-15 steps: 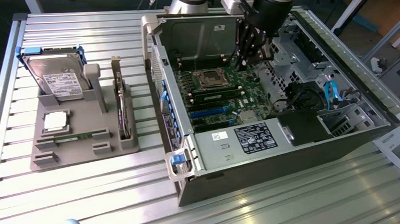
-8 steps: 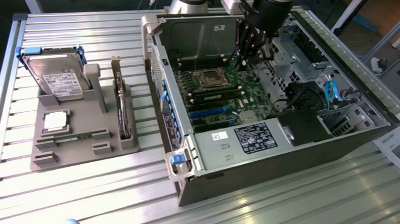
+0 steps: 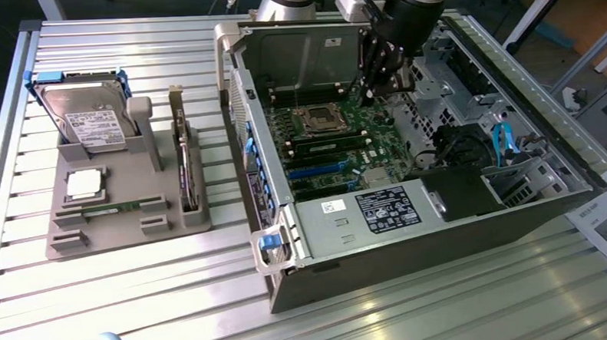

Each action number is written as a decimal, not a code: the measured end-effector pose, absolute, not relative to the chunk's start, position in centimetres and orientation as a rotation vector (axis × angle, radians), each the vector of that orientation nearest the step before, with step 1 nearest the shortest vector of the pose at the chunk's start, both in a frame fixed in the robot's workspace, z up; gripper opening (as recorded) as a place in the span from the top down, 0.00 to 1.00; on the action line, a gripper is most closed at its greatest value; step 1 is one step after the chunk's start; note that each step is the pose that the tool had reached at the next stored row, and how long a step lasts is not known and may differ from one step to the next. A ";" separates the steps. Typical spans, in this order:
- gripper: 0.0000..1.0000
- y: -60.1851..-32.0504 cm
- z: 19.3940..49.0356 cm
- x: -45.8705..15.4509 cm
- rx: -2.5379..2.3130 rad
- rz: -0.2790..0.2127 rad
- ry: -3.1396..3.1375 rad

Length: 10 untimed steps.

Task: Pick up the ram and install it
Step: 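Press down the ram until it locks into place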

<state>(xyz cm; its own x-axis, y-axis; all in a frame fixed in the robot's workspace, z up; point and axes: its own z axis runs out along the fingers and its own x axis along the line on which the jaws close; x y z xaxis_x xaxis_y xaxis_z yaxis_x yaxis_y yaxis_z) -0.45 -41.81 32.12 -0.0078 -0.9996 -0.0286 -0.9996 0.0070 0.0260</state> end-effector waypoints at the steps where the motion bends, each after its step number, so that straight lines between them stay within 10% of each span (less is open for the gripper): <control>1: 0.90 -41.8 32.1 -0.4 -2.211 0.061 2.228; 10: 0.90 -41.8 32.1 0.0 -2.211 0.061 2.228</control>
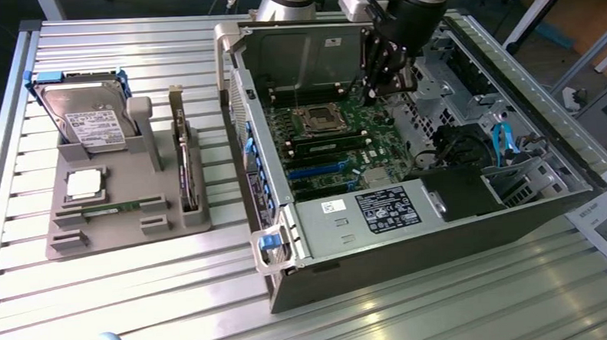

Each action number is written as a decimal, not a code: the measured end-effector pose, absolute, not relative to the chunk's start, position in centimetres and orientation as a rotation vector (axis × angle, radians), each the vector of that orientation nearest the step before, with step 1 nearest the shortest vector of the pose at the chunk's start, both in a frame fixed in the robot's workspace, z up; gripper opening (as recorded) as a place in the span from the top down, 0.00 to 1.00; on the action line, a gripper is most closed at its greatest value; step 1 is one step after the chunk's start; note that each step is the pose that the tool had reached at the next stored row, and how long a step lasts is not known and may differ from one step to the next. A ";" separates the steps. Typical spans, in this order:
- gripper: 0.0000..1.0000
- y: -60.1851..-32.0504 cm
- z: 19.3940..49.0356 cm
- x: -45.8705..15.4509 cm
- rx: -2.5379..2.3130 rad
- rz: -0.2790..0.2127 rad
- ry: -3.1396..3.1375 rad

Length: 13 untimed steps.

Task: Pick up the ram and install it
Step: 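Press down the ram until it locks into place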

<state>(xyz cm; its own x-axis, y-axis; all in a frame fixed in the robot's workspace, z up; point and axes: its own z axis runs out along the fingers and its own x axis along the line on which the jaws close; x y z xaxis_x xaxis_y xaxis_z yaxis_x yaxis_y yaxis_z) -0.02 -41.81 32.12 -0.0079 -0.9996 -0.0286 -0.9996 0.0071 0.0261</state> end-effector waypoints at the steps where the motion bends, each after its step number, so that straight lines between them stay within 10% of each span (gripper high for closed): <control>1: 0.90 -41.8 32.1 0.1 -2.211 0.061 2.228; 13: 0.90 -41.8 32.1 1.8 -2.212 0.062 2.229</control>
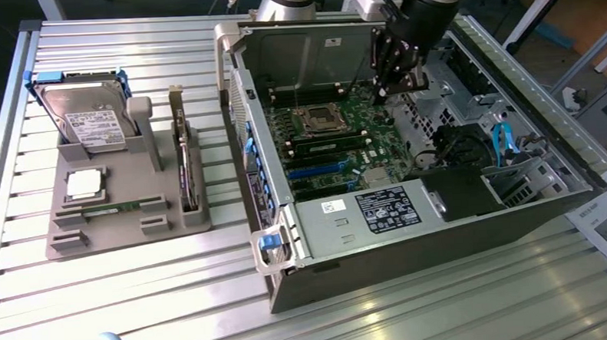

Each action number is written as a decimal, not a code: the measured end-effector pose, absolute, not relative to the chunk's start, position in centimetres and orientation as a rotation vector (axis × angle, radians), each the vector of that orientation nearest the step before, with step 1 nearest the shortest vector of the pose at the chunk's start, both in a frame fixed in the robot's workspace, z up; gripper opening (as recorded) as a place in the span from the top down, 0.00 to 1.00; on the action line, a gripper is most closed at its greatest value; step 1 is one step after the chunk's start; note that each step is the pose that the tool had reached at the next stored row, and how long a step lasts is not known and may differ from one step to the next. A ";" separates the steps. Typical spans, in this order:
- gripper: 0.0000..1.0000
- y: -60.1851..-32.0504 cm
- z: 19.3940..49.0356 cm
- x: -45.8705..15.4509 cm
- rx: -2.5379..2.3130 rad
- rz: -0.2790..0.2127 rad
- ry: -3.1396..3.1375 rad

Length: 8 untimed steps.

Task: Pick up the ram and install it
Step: 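Press down the ram until it locks into place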

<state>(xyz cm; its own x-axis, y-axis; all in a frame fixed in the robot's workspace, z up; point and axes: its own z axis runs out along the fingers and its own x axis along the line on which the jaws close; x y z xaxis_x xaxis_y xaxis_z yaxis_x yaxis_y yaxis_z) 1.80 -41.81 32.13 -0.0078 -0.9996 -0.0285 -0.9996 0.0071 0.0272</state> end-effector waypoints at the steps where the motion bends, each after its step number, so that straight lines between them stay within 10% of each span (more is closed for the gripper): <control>1: 0.90 -41.8 32.1 1.9 -2.212 0.062 2.229; 8: 0.90 -41.8 32.1 2.6 -2.212 0.062 2.229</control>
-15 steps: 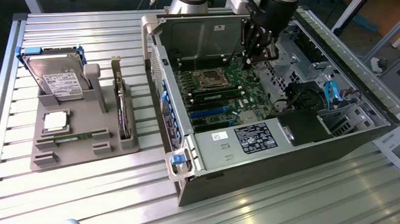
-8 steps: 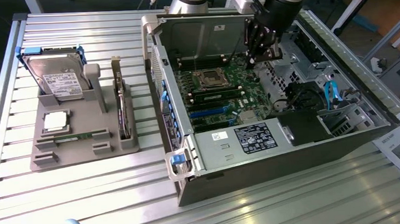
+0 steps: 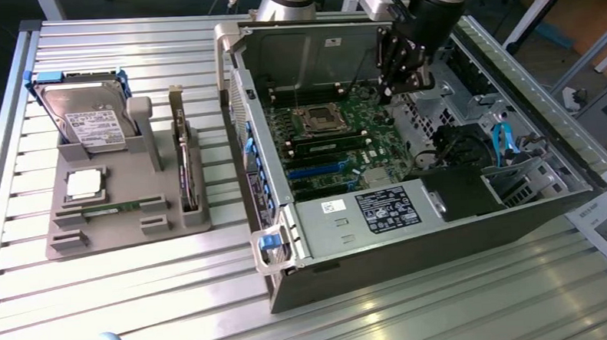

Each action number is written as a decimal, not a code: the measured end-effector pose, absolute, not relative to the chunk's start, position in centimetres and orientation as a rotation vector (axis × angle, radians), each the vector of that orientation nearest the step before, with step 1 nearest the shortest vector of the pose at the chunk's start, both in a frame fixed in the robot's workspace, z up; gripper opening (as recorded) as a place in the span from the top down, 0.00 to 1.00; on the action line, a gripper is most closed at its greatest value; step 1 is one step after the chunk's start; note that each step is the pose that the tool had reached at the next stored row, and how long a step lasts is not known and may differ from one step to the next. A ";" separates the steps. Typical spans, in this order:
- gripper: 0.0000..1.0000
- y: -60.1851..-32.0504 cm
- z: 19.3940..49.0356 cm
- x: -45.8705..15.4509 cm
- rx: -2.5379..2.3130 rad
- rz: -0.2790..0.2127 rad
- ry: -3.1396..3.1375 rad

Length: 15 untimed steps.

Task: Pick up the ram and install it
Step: 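Press down the ram until it locks into place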

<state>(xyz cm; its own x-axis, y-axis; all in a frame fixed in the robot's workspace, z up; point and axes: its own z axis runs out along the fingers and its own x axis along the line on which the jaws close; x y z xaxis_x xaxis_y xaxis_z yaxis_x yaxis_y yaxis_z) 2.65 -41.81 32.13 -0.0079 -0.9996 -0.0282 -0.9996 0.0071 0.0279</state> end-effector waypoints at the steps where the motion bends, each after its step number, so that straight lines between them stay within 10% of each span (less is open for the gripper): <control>1: 0.90 -41.8 32.1 2.9 -2.212 0.062 2.229; 15: 0.90 -41.8 31.7 3.3 -2.213 0.063 2.229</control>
